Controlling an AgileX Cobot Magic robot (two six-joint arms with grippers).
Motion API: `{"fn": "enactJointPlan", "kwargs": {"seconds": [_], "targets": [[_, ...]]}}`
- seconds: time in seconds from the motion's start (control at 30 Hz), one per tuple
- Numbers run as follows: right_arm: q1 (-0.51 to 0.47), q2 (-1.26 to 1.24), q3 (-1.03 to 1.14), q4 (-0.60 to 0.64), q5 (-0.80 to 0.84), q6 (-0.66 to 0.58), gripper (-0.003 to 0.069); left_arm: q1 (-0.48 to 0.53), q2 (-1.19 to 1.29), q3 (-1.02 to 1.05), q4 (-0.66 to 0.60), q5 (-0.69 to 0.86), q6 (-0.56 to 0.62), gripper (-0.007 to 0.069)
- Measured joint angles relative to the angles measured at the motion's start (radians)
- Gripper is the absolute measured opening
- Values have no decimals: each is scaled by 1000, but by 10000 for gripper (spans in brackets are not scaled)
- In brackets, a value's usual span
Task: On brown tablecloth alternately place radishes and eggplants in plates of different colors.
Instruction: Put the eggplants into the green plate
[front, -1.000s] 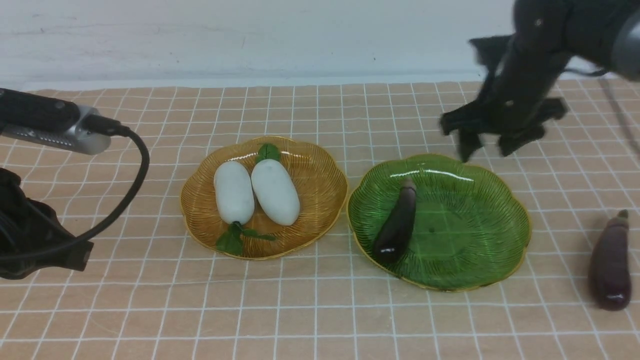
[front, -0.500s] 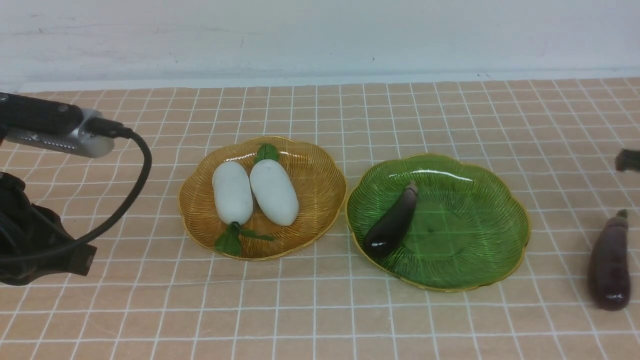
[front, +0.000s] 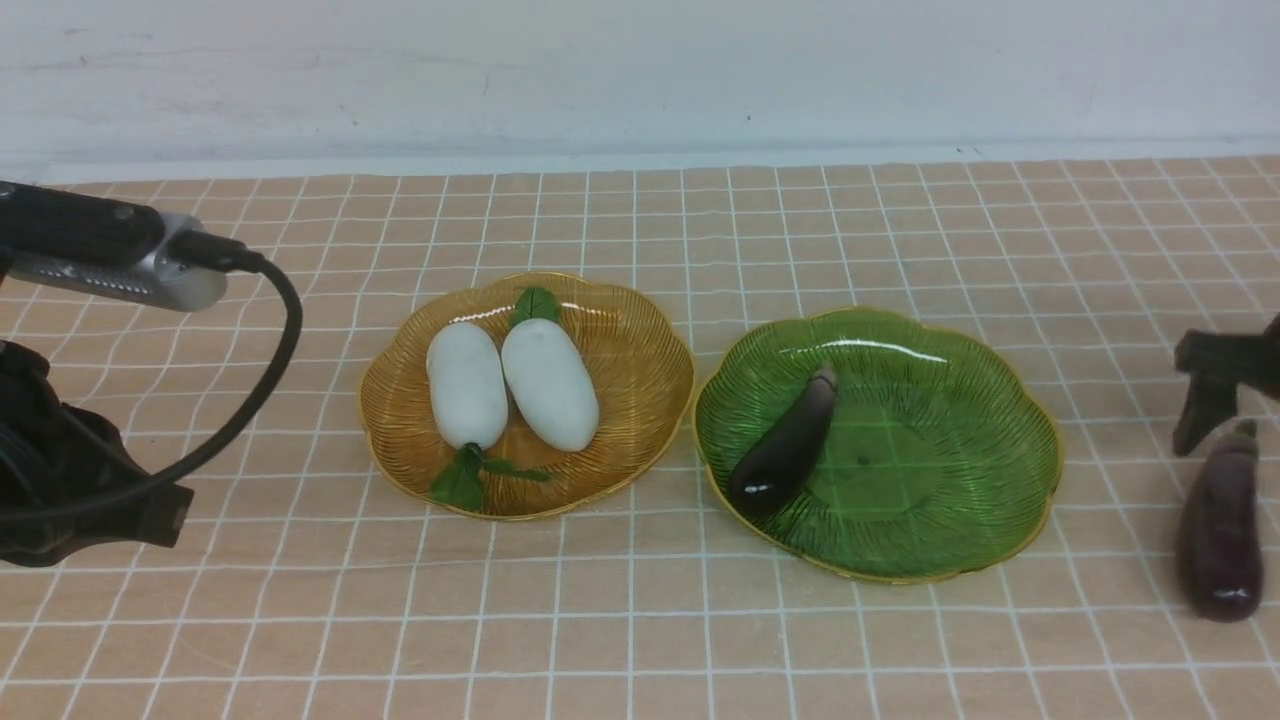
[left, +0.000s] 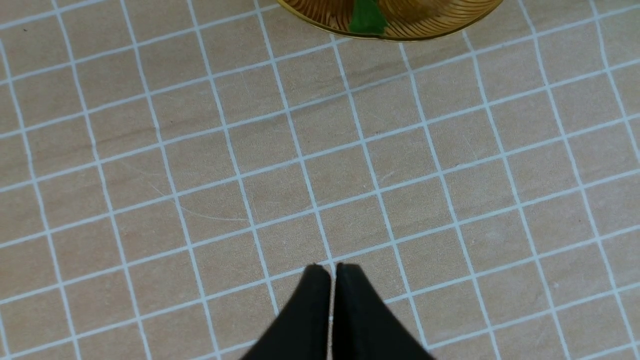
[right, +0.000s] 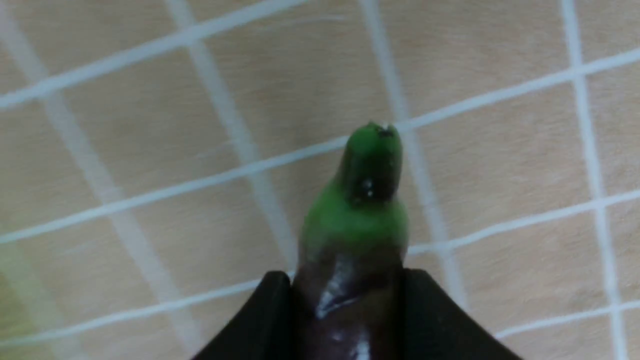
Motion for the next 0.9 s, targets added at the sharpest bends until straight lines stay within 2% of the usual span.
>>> {"fn": "enactJointPlan", "kwargs": {"seconds": [0.17, 0.27, 0.37, 0.43, 0.67, 0.77, 0.9], "targets": [[24, -49, -100, 168, 36, -60, 266, 0, 0, 0, 0, 1, -2, -3], [70, -78, -148, 298, 38, -93, 266, 0, 0, 0, 0, 1, -2, -3], [143, -85, -171, 359, 39, -133, 266, 0, 0, 0, 0, 1, -2, -3], [224, -82, -171, 354, 33, -142, 266, 0, 0, 0, 0, 1, -2, -3], [351, -59, -171, 266, -60, -76, 269, 0, 0, 0, 0, 8, 1, -3], [365, -55, -172, 243, -76, -31, 310, 0, 0, 0, 0, 11, 1, -3], [367, -55, -192, 219, -55, 15, 413, 0, 0, 0, 1, 11, 1, -3]]}}
